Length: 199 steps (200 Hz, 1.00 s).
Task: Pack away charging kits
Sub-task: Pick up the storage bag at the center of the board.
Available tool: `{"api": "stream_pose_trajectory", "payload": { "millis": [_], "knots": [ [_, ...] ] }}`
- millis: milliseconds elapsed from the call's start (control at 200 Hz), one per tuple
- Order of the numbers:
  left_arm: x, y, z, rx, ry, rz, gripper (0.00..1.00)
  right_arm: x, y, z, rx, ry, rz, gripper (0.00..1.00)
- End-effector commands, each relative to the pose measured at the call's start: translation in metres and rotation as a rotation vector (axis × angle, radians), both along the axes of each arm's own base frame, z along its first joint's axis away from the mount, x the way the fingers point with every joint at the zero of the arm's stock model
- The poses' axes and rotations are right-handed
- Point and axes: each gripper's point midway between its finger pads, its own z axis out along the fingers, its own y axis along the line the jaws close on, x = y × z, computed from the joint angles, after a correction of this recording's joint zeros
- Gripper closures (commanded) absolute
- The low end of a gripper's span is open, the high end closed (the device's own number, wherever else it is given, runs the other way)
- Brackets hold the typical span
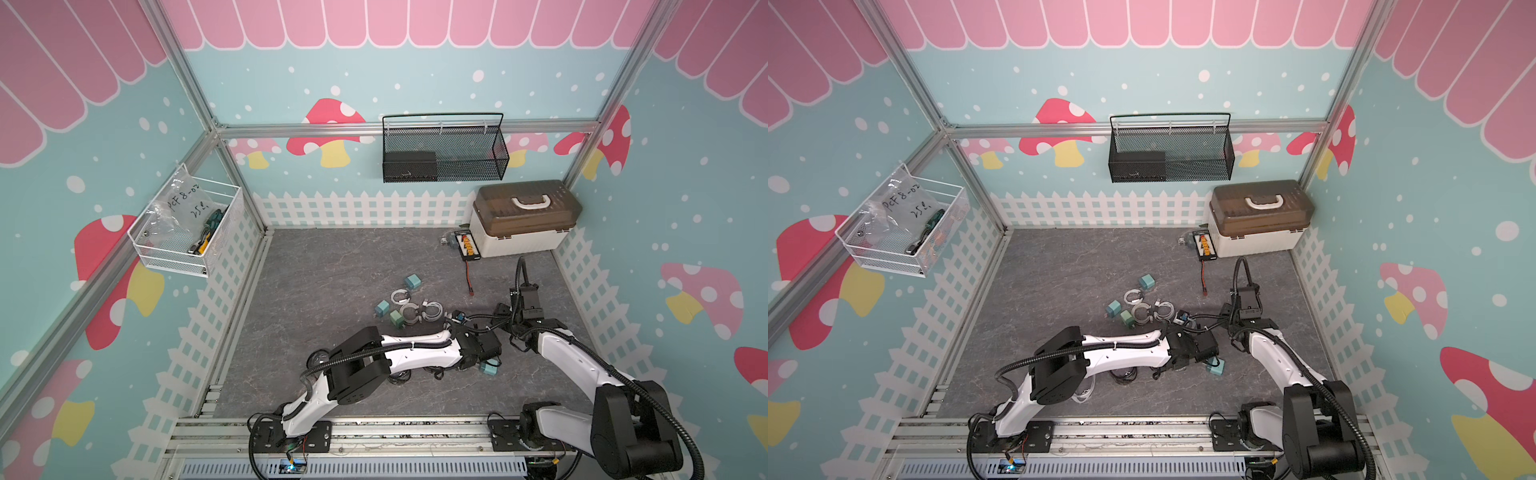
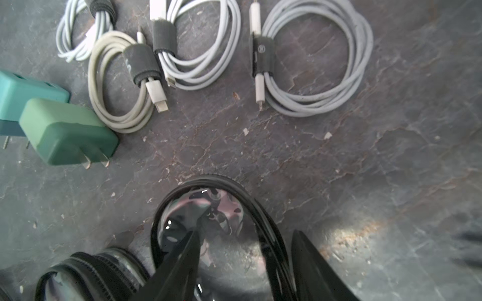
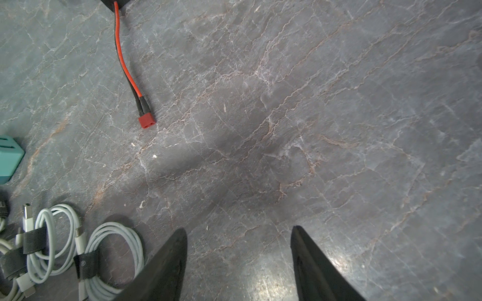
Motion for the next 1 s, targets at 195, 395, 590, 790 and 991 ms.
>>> {"api": "stream_pose_trajectory", "payload": {
  "millis": [195, 395, 590, 790, 991],
  "knots": [
    [0.007, -0.003, 0.013, -0.029, -0.029, 0.033, 0.74, 0.003, 0.012, -0.013, 0.060, 0.020, 0.035, 0.41],
    [0.004, -0.006, 0.024, -0.091, -0.020, 0.013, 0.87, 0.010, 0.032, -0.019, 0.149, 0.022, 0.101, 0.45],
    [0.002, 0.002, 0.042, -0.173, -0.027, 0.013, 0.97, 0.014, 0.058, -0.027, 0.225, 0.035, 0.174, 0.48],
    [0.000, 0.021, 0.056, -0.236, -0.040, 0.021, 1.00, 0.018, 0.089, -0.030, 0.219, 0.056, 0.251, 0.50],
    [0.002, 0.033, 0.055, -0.296, -0.011, 0.026, 1.00, 0.017, 0.110, -0.038, 0.186, 0.090, 0.295, 0.51]
  ]
}}
